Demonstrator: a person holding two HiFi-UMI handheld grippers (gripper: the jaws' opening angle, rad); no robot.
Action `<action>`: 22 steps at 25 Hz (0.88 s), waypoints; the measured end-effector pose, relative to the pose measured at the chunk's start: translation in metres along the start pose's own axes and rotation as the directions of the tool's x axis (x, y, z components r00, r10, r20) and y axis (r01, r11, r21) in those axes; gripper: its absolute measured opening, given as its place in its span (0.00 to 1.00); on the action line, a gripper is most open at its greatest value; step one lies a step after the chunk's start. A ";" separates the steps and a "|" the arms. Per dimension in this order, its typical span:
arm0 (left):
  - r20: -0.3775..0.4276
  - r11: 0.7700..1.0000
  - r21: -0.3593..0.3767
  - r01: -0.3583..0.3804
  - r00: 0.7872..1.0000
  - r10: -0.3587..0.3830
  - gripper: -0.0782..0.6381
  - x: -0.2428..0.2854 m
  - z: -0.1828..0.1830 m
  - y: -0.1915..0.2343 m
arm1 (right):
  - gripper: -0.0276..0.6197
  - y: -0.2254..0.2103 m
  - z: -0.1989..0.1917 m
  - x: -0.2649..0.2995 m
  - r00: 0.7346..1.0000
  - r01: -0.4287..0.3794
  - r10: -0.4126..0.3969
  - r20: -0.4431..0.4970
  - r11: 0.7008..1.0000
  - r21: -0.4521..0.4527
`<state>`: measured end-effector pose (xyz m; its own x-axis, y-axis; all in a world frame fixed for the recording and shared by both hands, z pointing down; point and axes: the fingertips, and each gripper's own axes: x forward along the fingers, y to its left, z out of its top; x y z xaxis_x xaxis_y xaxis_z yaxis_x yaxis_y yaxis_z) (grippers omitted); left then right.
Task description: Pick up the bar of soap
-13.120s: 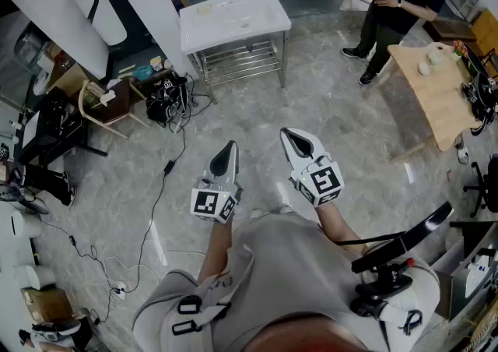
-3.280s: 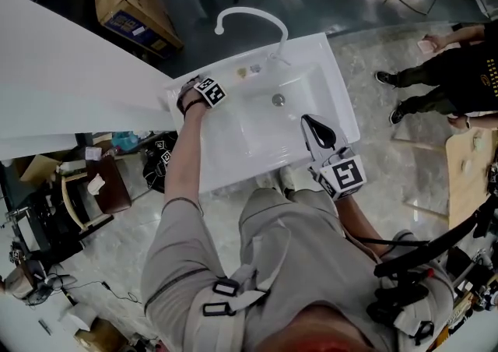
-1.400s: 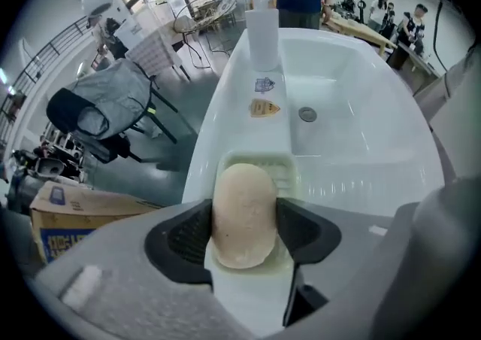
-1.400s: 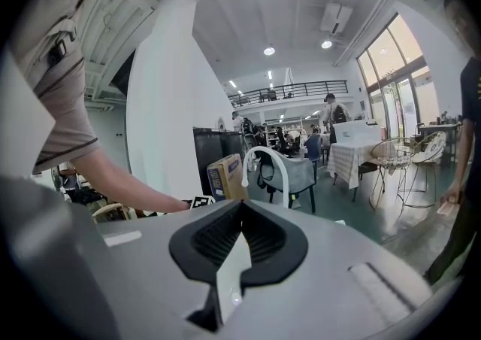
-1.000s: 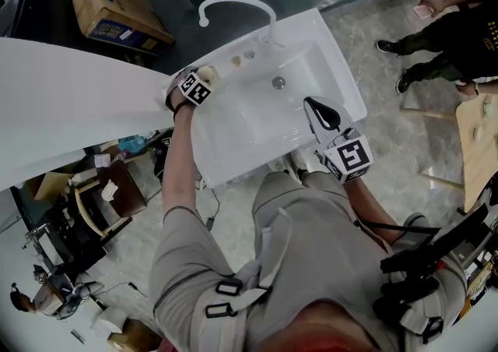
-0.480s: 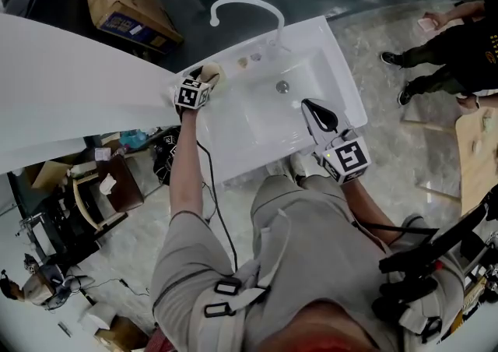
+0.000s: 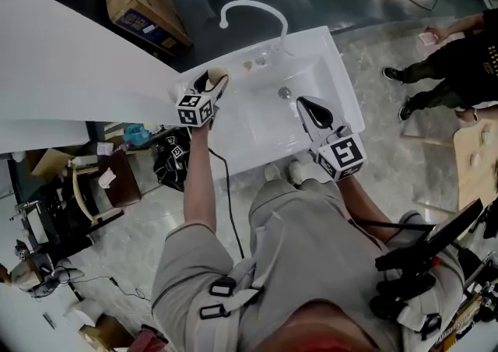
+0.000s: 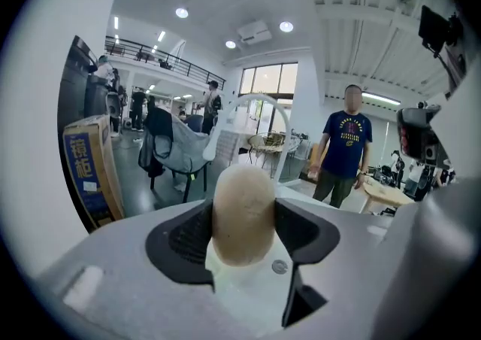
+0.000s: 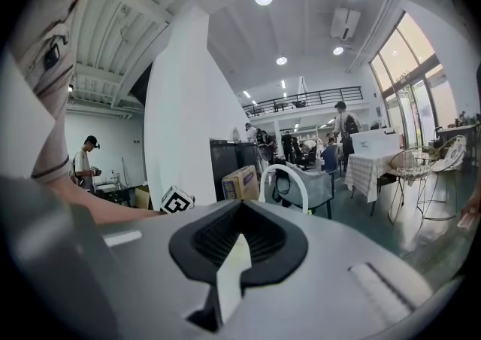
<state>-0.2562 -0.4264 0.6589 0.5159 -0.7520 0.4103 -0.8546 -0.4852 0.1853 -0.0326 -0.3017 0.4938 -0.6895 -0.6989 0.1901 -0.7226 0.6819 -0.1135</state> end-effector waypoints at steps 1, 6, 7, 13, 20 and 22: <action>0.029 1.000 0.006 -0.005 1.000 0.004 0.46 -0.009 0.010 -0.009 | 0.05 0.002 0.004 -0.001 1.000 -0.006 0.006 0.007 1.000 -0.006; 0.159 0.999 0.029 -0.034 0.987 0.029 0.46 -0.050 0.049 -0.046 | 0.05 0.012 0.021 -0.007 0.998 -0.032 0.034 0.044 0.999 -0.036; 0.181 0.999 0.034 -0.039 0.983 0.032 0.46 -0.058 0.057 -0.054 | 0.05 0.014 0.024 -0.008 0.998 -0.038 0.040 0.050 0.998 -0.041; 0.303 0.996 0.052 -0.073 0.951 0.054 0.46 -0.110 0.096 -0.095 | 0.05 0.029 0.045 -0.016 0.993 -0.072 0.077 0.094 0.996 -0.051; 0.406 0.989 0.089 -0.120 0.911 0.074 0.46 -0.168 0.122 -0.145 | 0.05 0.056 0.059 -0.031 0.983 -0.123 0.136 0.123 0.986 -0.110; 0.425 0.985 0.100 -0.139 0.901 0.084 0.46 -0.182 0.126 -0.159 | 0.05 0.062 0.064 -0.035 0.980 -0.135 0.150 0.133 0.984 -0.117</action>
<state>-0.2068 -0.2685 0.4425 0.4184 -0.9082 0.0062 -0.9077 -0.4180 0.0364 -0.0563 -0.2484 0.4181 -0.7908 -0.6108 0.0392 -0.6118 0.7906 -0.0238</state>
